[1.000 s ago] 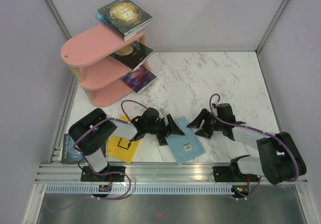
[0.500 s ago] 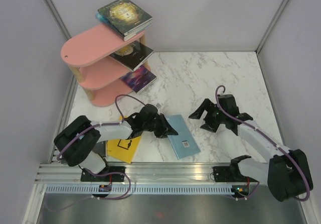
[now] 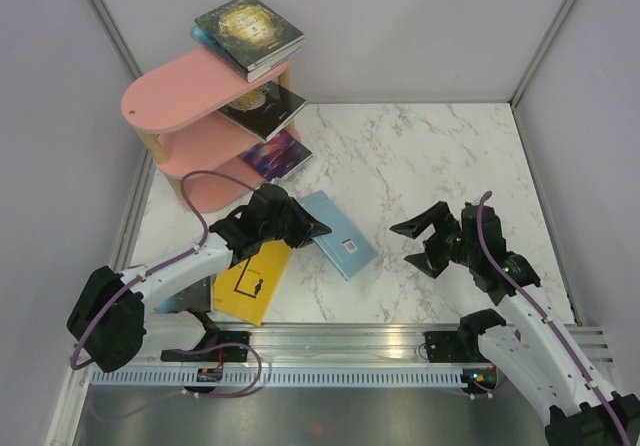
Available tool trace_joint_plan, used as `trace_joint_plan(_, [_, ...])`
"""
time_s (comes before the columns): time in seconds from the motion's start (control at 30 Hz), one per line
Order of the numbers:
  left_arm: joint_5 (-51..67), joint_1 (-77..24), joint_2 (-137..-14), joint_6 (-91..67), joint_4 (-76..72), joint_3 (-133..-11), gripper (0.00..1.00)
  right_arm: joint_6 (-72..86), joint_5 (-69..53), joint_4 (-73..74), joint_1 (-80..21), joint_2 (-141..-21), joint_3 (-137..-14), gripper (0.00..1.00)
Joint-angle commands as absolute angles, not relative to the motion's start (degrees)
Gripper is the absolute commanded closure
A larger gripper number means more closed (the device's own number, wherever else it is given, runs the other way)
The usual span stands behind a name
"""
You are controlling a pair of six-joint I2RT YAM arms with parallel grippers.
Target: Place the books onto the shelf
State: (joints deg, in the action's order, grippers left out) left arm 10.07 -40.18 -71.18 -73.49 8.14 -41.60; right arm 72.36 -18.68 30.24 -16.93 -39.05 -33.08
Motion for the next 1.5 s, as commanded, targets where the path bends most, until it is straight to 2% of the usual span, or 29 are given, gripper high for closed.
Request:
trace_joint_plan(0.0, [9.05, -39.64, -69.34, -79.18, 2.47, -45.09, 0.98, 79.96, -22.92, 32.01, -17.14, -38.76, -31.12, 0.02])
trace_joint_plan(0.2, [11.78, -39.46, -69.70, -84.72, -5.01, -44.83, 0.98, 86.30, -24.52, 22.34, -17.40, -38.67, -28.30, 0.02])
trace_joint_plan(0.43, [10.46, -39.46, -69.08, -89.99, -9.58, -44.12, 0.98, 90.17, -24.26, 13.19, -20.12, -46.22, -30.41, 0.03])
trace_joint_plan(0.6, [9.58, -39.64, -68.29, -93.77, -12.30, -43.07, 0.98, 92.37, -19.17, 6.97, -23.90, -49.82, -32.87, 0.14])
trace_joint_plan(0.8, [10.37, -39.64, -67.06, -97.46, -15.81, -39.47, 0.98, 92.81, -14.86, 1.68, -25.14, -54.39, -36.11, 0.40])
trace_joint_plan(0.83, [10.37, -39.64, -66.71, -99.38, -18.87, -38.33, 0.98, 92.73, -14.59, 1.15, -25.14, -55.10, -36.73, 0.51])
trace_joint_plan(0.9, [10.28, -39.64, -66.01, -101.50, -21.87, -34.29, 0.98, 92.72, -14.06, 0.44, -25.31, -56.94, -38.22, 0.62])
trace_joint_plan(0.93, [10.28, -39.55, -65.74, -102.73, -23.80, -32.36, 0.98, 92.72, -13.80, -1.13, -25.40, -57.39, -38.67, 0.73])
trace_joint_plan(1.0, [10.55, -39.55, -64.96, -102.92, -23.82, -31.56, 0.98, 92.64, -13.10, -2.02, -25.49, -58.44, -39.72, 0.85])
trace_joint_plan(1.03, [10.72, -39.55, -64.52, -102.57, -23.21, -31.29, 0.98, 92.55, -12.92, -2.11, -25.58, -58.62, -39.99, 0.99])
trace_joint_plan(1.07, [11.33, -39.55, -64.25, -102.31, -22.07, -31.29, 0.98, 92.55, -12.66, -2.20, -25.58, -58.80, -40.25, 1.00])
trace_joint_plan(1.1, [12.29, -39.38, -63.90, -101.70, -21.02, -31.55, 0.94, 92.37, -12.22, -2.63, -25.58, -58.89, -40.34, 1.00])
trace_joint_plan(1.13, [14.83, -38.94, -63.81, -99.25, -19.18, -32.25, 0.79, 92.29, -12.04, -2.90, -25.49, -58.80, -40.17, 1.00])
trace_joint_plan(1.2, [18.26, -38.15, -63.81, -95.73, -15.66, -33.65, 0.66, 92.02, -11.43, -3.16, -25.58, -58.80, -40.25, 1.00])
trace_joint_plan(1.23, [20.54, -37.45, -63.37, -91.71, -12.86, -35.14, 0.54, 91.50, -11.25, -3.16, -25.58, -58.71, -40.25, 1.00])
trace_joint_plan(1.3, [21.09, -37.09, -61.88, -85.99, -1.10, -36.82, 0.42, 90.97, -10.72, -3.16, -25.58, -58.80, -40.43, 1.00])
trace_joint_plan(1.33, [19.70, -37.00, -59.18, -84.57, 1.90, -37.26, 0.31, 90.36, -9.85, -3.08, -25.49, -58.97, -40.69, 1.00])
trace_joint_plan(1.47, [17.14, -35.34, -51.78, -78.32, 17.37, -38.23, 0.13, 88.08, -9.40, -3.16, -25.58, -61.25, -43.06, 1.00])
